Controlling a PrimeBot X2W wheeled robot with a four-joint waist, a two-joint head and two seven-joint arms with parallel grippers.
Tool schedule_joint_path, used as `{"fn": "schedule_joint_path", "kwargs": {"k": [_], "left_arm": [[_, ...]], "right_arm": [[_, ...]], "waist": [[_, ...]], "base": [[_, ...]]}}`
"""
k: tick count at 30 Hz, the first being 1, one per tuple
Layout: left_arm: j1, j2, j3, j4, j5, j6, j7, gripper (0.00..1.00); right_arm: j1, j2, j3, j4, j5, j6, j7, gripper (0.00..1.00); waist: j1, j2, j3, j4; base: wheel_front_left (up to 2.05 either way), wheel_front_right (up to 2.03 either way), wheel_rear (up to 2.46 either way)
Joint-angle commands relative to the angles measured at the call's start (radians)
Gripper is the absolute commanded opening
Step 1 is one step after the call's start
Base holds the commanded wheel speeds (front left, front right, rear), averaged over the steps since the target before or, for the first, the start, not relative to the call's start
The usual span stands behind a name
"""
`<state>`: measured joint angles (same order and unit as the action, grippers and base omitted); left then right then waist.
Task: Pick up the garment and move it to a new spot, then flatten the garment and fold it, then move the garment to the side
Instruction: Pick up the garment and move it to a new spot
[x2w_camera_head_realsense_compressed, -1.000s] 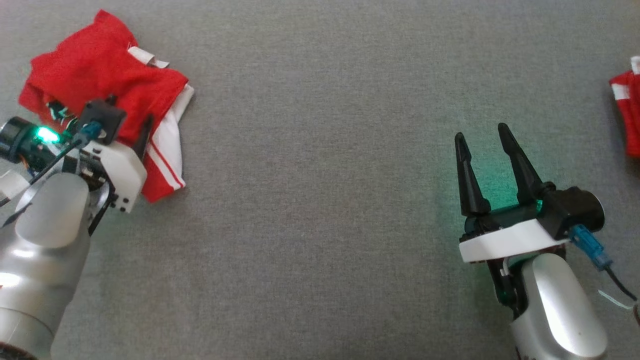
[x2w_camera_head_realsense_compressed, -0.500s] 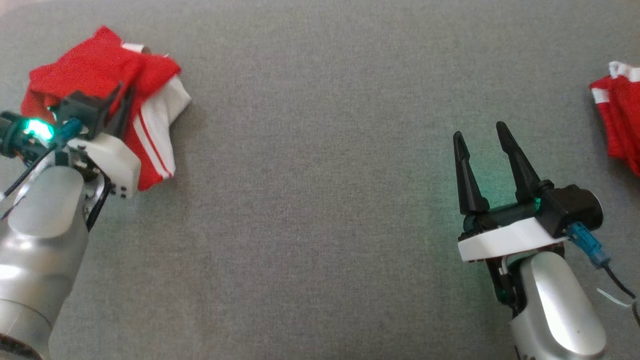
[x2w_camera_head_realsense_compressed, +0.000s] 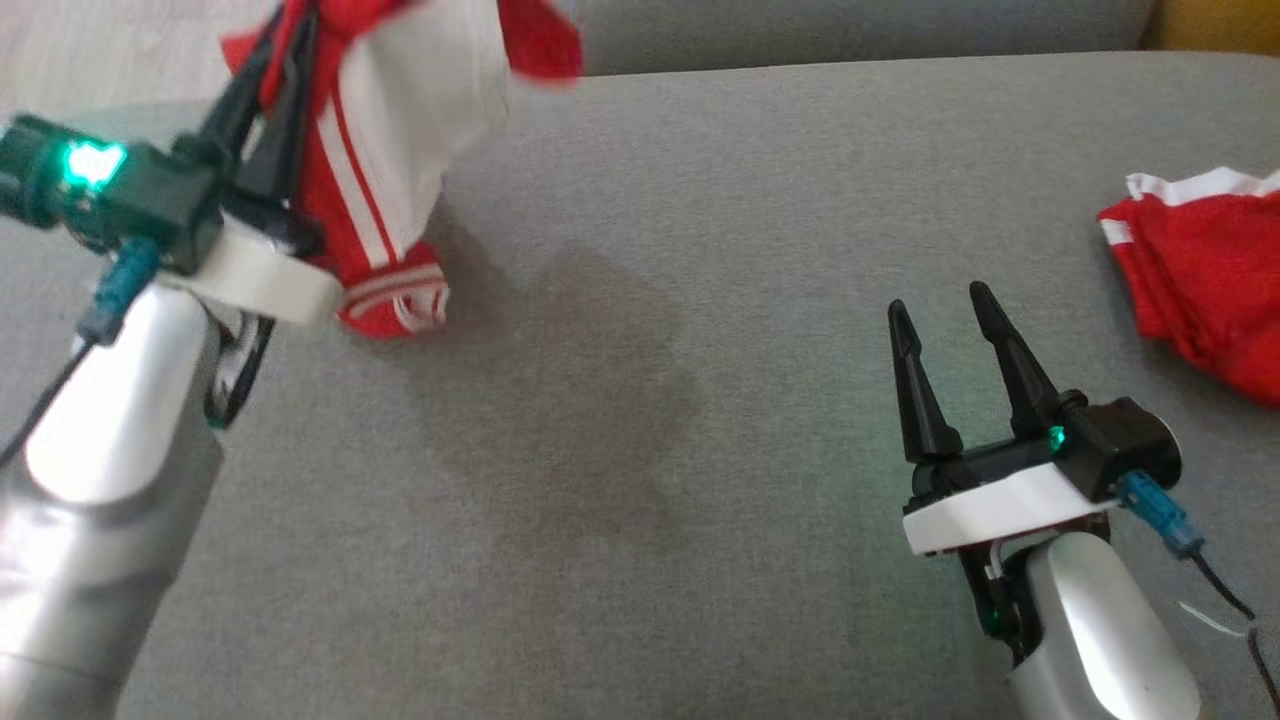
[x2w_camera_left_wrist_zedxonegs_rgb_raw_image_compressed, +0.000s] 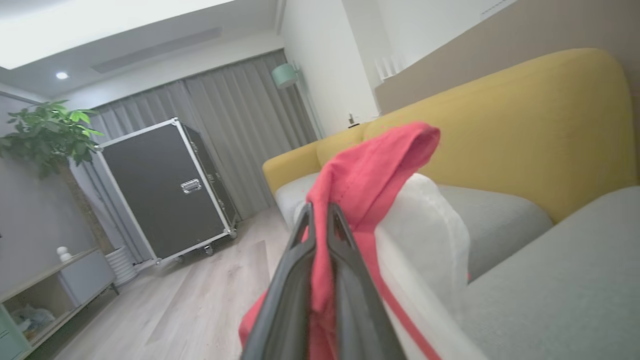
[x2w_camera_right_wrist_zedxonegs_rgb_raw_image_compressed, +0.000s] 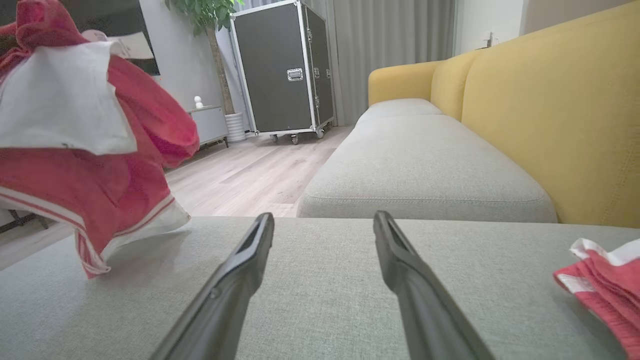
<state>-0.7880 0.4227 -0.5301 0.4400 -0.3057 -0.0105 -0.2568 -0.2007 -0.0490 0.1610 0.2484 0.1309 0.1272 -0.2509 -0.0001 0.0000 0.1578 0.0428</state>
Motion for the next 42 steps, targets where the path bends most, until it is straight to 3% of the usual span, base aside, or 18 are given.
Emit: {"fn": "schedule_joint_path", "kwargs": {"k": [1,11,18,19,20,23,28,36,42], "left_arm": [[-0.033,0.042,0.039,-0.039,0.014,-0.013,-0.005,0.0],[-0.065,-0.017,-0.055,-0.027,0.062,-0.078,-0.005,0.0],[-0.111,-0.127,-0.171,-0.007,0.099,-0.109,-0.005,0.0],[-0.112,-0.145,-0.186,0.002,0.096,-0.111,-0.005,0.15],[-0.112,-0.159,-0.197,0.016,0.09,-0.113,-0.005,1.0],[-0.114,-0.183,-0.218,0.049,0.082,-0.117,-0.005,1.0],[-0.078,-0.17,-0.154,0.061,0.062,-0.102,-0.005,1.0],[0.139,-0.116,0.045,0.002,0.0,-0.021,-0.005,1.0],[0.393,-0.152,0.152,-0.06,-0.034,0.016,-0.005,1.0]], "right_arm": [[-0.012,-0.001,0.03,-0.03,0.012,0.003,-0.011,1.0],[-0.041,-0.001,0.043,-0.049,0.038,0.003,-0.011,1.0],[-0.067,-0.001,0.046,-0.059,0.05,0.003,-0.011,1.0],[-0.069,-0.001,0.044,-0.059,0.051,0.003,-0.011,1.0],[-0.071,-0.001,0.042,-0.06,0.052,0.003,-0.011,1.0],[-0.071,-0.001,0.038,-0.059,0.052,0.003,-0.011,1.0],[-0.062,-0.001,0.014,-0.061,0.04,0.003,-0.011,1.0],[-0.006,-0.001,-0.042,-0.046,-0.001,0.003,-0.011,1.0],[0.053,-0.001,-0.063,-0.019,-0.024,0.003,-0.011,1.0]], "waist": [[0.0001,0.0,-0.005,-0.024],[0.0001,0.0,0.041,-0.125],[0.0001,0.0,0.078,-0.205],[0.0001,0.0,0.08,-0.212],[0.0001,0.0,0.081,-0.217],[0.0001,0.0,0.076,-0.223],[0.0001,0.0,0.049,-0.184],[0.0001,0.0,-0.049,-0.033],[0.0001,0.0,-0.124,0.071]], "base": [[0.0,0.0,0.0],[0.0,0.0,0.0],[0.0,0.0,0.0],[0.0,0.0,0.0],[0.0,0.0,0.0],[0.0,0.0,0.0],[0.0,0.0,0.0],[0.0,0.0,0.0],[0.0,0.0,0.0]]}}
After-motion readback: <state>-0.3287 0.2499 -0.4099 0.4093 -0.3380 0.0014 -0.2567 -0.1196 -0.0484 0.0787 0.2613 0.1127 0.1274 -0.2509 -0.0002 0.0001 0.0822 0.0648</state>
